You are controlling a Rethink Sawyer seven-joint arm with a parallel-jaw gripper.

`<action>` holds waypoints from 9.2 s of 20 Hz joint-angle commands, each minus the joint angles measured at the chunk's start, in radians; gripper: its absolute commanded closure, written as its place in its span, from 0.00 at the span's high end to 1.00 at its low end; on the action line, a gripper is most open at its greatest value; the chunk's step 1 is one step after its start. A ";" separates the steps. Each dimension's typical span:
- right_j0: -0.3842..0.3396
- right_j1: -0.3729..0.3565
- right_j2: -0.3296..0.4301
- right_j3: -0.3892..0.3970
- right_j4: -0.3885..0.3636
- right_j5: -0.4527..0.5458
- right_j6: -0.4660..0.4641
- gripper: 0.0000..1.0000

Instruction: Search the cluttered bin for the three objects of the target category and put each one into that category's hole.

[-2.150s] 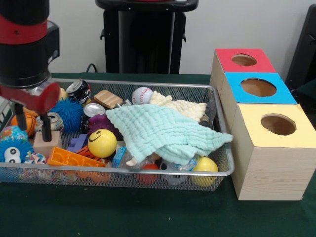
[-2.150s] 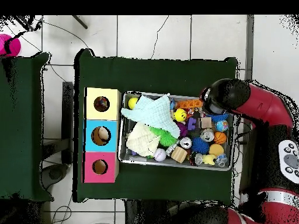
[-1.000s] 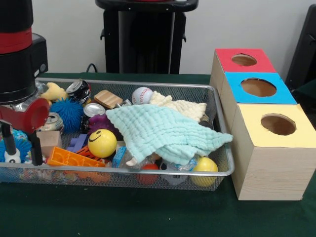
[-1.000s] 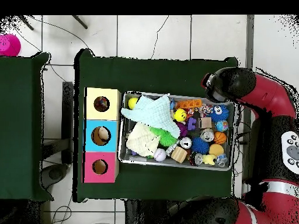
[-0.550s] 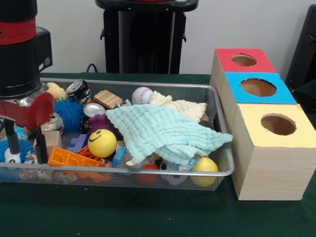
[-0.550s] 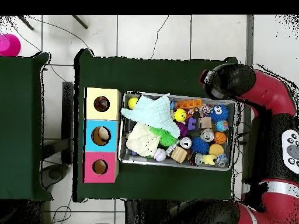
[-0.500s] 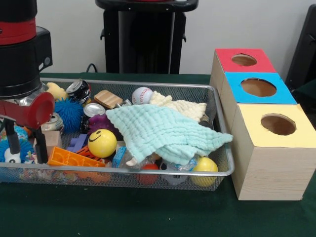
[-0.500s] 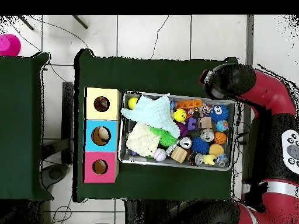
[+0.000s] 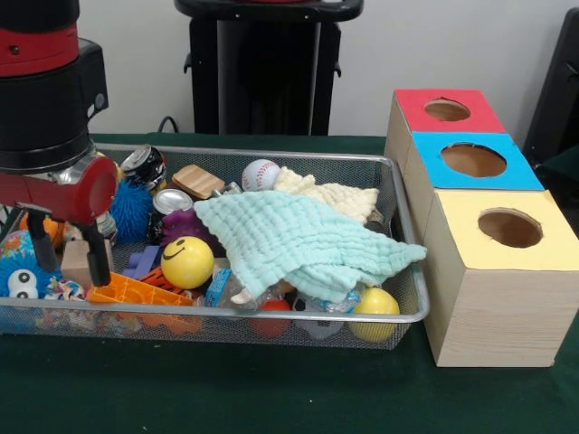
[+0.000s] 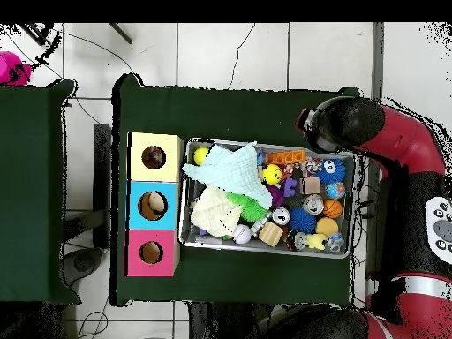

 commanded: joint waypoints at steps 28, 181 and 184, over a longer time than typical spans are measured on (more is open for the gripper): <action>-0.053 0.112 0.147 0.159 -0.145 -0.013 -0.307 1.00; -0.088 0.087 0.135 0.002 -0.292 0.142 -0.296 1.00; -0.092 0.054 0.130 0.051 -0.279 0.150 -0.290 1.00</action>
